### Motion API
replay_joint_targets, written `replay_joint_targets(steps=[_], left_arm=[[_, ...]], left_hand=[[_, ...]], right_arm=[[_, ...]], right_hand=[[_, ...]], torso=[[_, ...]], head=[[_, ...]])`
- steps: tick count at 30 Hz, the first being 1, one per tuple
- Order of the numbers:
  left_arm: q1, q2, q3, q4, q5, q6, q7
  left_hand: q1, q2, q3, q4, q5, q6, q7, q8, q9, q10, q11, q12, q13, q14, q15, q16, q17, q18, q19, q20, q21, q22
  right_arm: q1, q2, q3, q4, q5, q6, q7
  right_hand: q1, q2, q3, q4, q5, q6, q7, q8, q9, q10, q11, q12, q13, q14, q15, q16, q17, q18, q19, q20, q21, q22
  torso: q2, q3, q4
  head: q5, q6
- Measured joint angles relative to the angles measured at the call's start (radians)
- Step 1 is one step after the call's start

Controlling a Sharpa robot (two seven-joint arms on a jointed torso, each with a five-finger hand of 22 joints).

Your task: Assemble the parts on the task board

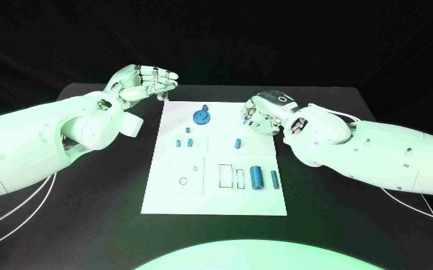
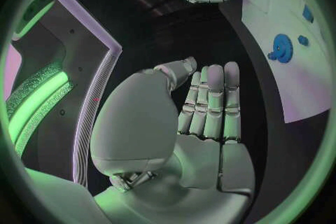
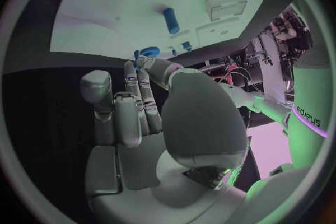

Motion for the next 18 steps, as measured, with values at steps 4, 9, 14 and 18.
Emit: replay_joint_targets(steps=[4, 9, 14, 18], left_arm=[[-0.001, 0.002, 0.000, 0.000, 0.000, -0.001, 0.000], [-0.001, 0.008, 0.000, -0.001, 0.000, -0.001, 0.001], [-0.002, 0.015, 0.000, -0.003, 0.000, -0.001, 0.001], [-0.002, 0.022, -0.001, -0.006, 0.000, -0.002, 0.001]], left_hand=[[0.000, 0.000, 0.000, 0.000, 0.000, 0.000, 0.000, 0.000, 0.000, 0.000, 0.000, 0.000, 0.000, 0.000, 0.000, 0.000, 0.000, 0.000, 0.000, 0.000, 0.000, 0.000], [0.000, 0.000, 0.000, 0.000, 0.000, 0.000, 0.000, 0.000, 0.000, 0.000, 0.000, 0.000, 0.000, 0.000, 0.000, 0.000, 0.000, 0.000, 0.000, 0.000, 0.000, 0.000], [0.000, 0.000, 0.000, 0.000, 0.000, 0.000, 0.000, 0.000, 0.000, 0.000, 0.000, 0.000, 0.000, 0.000, 0.000, 0.000, -0.001, 0.000, 0.000, 0.000, 0.000, 0.000], [0.000, 0.000, 0.000, 0.000, 0.000, 0.000, 0.000, 0.000, 0.000, -0.007, 0.000, 0.000, 0.000, 0.000, 0.000, 0.000, -0.001, 0.000, 0.000, 0.000, 0.000, 0.000]], right_arm=[[-0.007, 0.012, 0.001, 0.050, 0.009, -0.011, 0.006], [-0.020, 0.044, -0.001, 0.100, 0.015, -0.013, 0.015], [-0.045, 0.093, -0.006, 0.125, 0.016, -0.007, 0.026], [-0.072, 0.134, -0.010, 0.123, 0.016, 0.009, 0.034]], right_hand=[[0.000, 0.000, 0.005, 0.000, -0.002, 0.000, 0.000, 0.000, 0.000, 0.000, 0.000, -0.001, 0.000, 0.000, 0.000, 0.000, 0.000, 0.000, 0.000, 0.000, 0.000, 0.000], [0.000, 0.000, 0.005, 0.000, -0.004, 0.000, 0.000, 0.000, 0.000, 0.000, 0.000, 0.003, 0.001, 0.000, 0.000, 0.000, 0.000, 0.000, 0.000, 0.000, 0.000, 0.000], [0.000, 0.000, 0.005, 0.000, -0.005, 0.000, 0.000, 0.000, 0.001, 0.000, 0.000, 0.003, 0.005, 0.000, 0.000, 0.000, 0.000, 0.000, 0.000, 0.000, 0.000, -0.002], [0.000, 0.000, 0.005, 0.000, -0.006, 0.000, 0.000, -0.001, 0.001, 0.000, 0.000, 0.003, 0.005, 0.000, 0.000, 0.000, 0.000, 0.000, 0.000, 0.000, 0.000, -0.003]], torso=[[0.000, 0.0006, 0.0001], [0.000, 0.0000, 0.0012], [-0.001, -0.0007, 0.0025], [-0.001, -0.0013, 0.0027]], head=[[0.010, 0.001], [0.031, -0.003], [0.054, -0.007], [0.070, -0.015]])
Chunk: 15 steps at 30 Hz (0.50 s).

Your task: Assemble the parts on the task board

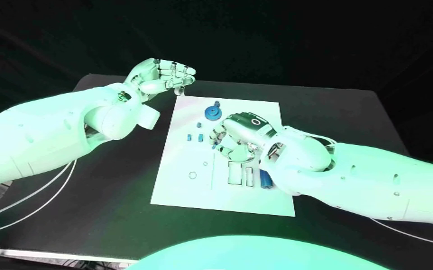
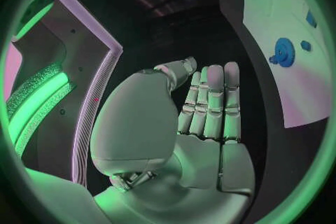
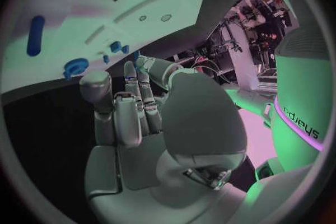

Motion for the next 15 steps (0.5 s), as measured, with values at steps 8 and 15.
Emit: replay_joint_targets(steps=[8, 15], left_arm=[[0.000, 0.013, -0.002, -0.004, 0.000, -0.001, 0.000], [0.000, 0.020, -0.003, -0.005, 0.000, -0.001, -0.002]], left_hand=[[0.000, 0.000, 0.000, 0.000, 0.000, 0.000, 0.000, 0.000, 0.000, 0.000, 0.000, 0.000, 0.000, 0.000, 0.000, 0.000, 0.000, 0.000, 0.000, 0.000, 0.000, 0.000], [0.000, 0.000, 0.000, 0.000, 0.000, 0.000, 0.000, 0.000, -0.001, -0.004, 0.004, 0.000, 0.000, 0.000, 0.000, 0.000, 0.000, 0.000, 0.000, 0.000, 0.000, 0.000]], right_arm=[[-0.033, 0.070, -0.008, -0.040, 0.000, 0.042, 0.013], [-0.044, 0.095, -0.012, -0.071, -0.003, 0.075, 0.014]], right_hand=[[-0.002, -0.002, 0.000, 0.000, -0.002, 0.000, 0.000, -0.002, 0.001, 0.000, 0.000, 0.000, 0.002, 0.000, 0.000, 0.000, 0.000, 0.000, 0.000, 0.000, 0.000, -0.001], [-0.003, -0.003, 0.000, 0.000, -0.004, -0.002, -0.001, -0.002, 0.001, 0.000, 0.000, -0.001, 0.009, 0.000, 0.000, 0.000, 0.000, 0.000, 0.000, 0.000, 0.000, -0.004]], torso=[[0.001, -0.0007, 0.0009], [0.001, -0.0013, 0.0014]], head=[[0.037, -0.011], [0.060, -0.020]])
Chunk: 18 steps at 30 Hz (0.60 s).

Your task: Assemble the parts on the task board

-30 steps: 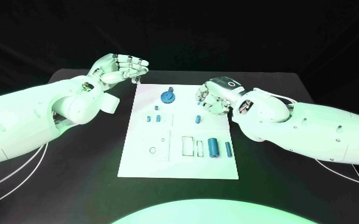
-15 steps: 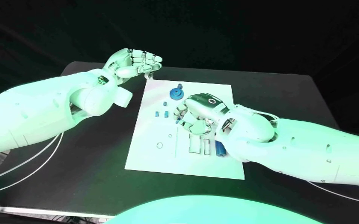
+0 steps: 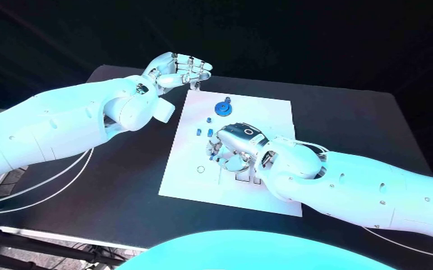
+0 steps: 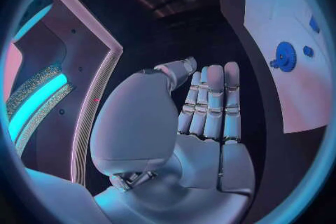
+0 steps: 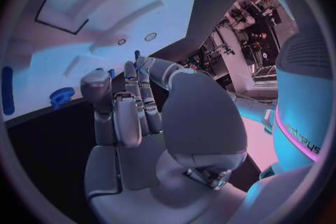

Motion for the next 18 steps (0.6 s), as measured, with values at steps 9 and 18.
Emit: replay_joint_targets(steps=[9, 18], left_arm=[[0.000, 0.001, 0.000, -0.001, 0.000, 0.000, -0.001], [0.000, 0.000, 0.000, -0.002, 0.000, 0.001, -0.003]], left_hand=[[0.000, 0.000, 0.000, 0.000, 0.000, 0.000, 0.000, 0.000, 0.000, 0.000, 0.000, 0.000, 0.000, 0.000, 0.000, 0.000, 0.000, 0.000, 0.000, 0.000, 0.000, 0.000], [0.000, 0.000, 0.000, 0.000, 0.000, 0.000, 0.000, 0.000, 0.000, 0.000, 0.000, 0.000, 0.000, 0.000, 0.000, 0.000, 0.000, 0.000, 0.000, 0.000, 0.000, 0.000]], right_arm=[[-0.004, 0.005, -0.001, -0.015, -0.019, 0.012, -0.017], [-0.005, 0.003, -0.001, -0.018, -0.039, 0.012, -0.035]], right_hand=[[-0.004, -0.004, 0.003, -0.003, -0.002, 0.000, 0.000, 0.000, 0.000, 0.000, 0.000, 0.000, 0.000, 0.000, 0.000, 0.000, 0.000, 0.000, 0.000, 0.000, 0.000, 0.000], [-0.005, -0.005, 0.003, -0.003, 0.003, 0.000, 0.000, -0.002, 0.001, 0.000, 0.000, -0.002, 0.000, 0.000, 0.000, 0.000, 0.000, 0.000, 0.000, 0.000, 0.000, 0.000]], torso=[[0.001, 0.0012, -0.0020], [0.001, 0.0024, -0.0035]], head=[[0.009, -0.006], [0.011, -0.009]])
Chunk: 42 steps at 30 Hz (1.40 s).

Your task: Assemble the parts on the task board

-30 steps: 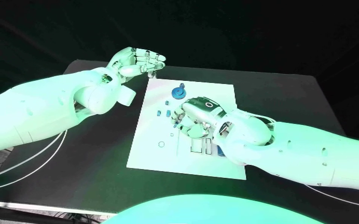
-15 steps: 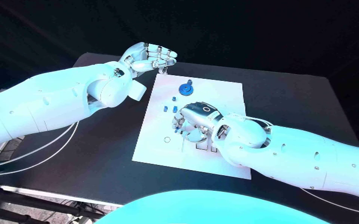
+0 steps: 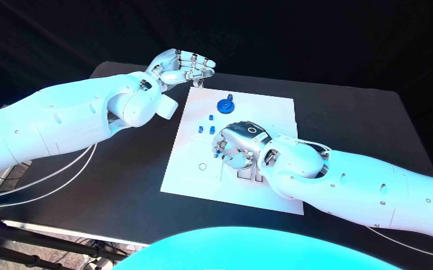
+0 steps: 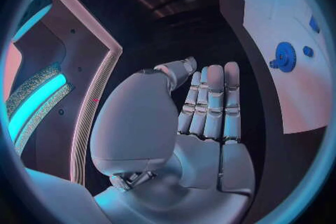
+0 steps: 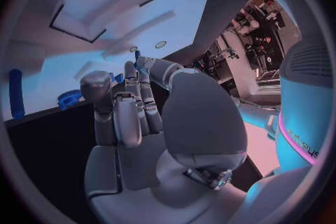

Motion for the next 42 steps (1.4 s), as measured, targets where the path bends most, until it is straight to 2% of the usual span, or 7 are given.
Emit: replay_joint_targets(steps=[18, 42], left_arm=[[0.000, 0.000, 0.000, 0.000, -0.001, 0.001, -0.003], [0.000, -0.002, 0.000, 0.000, -0.003, 0.002, -0.006]], left_hand=[[0.000, 0.000, 0.000, 0.000, 0.000, 0.000, 0.000, 0.000, -0.001, 0.000, 0.000, 0.000, 0.000, 0.000, 0.000, 0.000, 0.000, 0.000, 0.000, 0.000, 0.000, -0.001], [0.000, 0.000, -0.006, 0.000, 0.000, 0.000, 0.000, 0.000, -0.001, -0.007, 0.000, 0.000, 0.000, 0.000, 0.000, 0.000, -0.001, 0.000, 0.000, 0.000, -0.004, -0.002]], right_arm=[[-0.002, 0.020, 0.000, -0.024, -0.012, 0.000, -0.015], [-0.004, 0.029, -0.001, -0.032, -0.014, 0.022, -0.021]], right_hand=[[0.004, 0.004, 0.000, 0.000, 0.000, 0.000, 0.000, 0.004, 0.000, 0.000, 0.000, -0.006, 0.000, 0.000, 0.000, 0.000, 0.000, 0.000, 0.000, 0.000, 0.000, 0.001], [0.004, 0.004, -0.001, 0.000, 0.002, 0.002, 0.002, 0.003, 0.003, 0.000, 0.000, -0.003, 0.002, 0.000, 0.000, 0.004, 0.003, 0.000, 0.000, 0.000, 0.000, 0.006]], torso=[[0.001, -0.0004, 0.0017], [-0.001, -0.0009, 0.0000]], head=[[0.001, -0.002], [0.003, -0.003]])
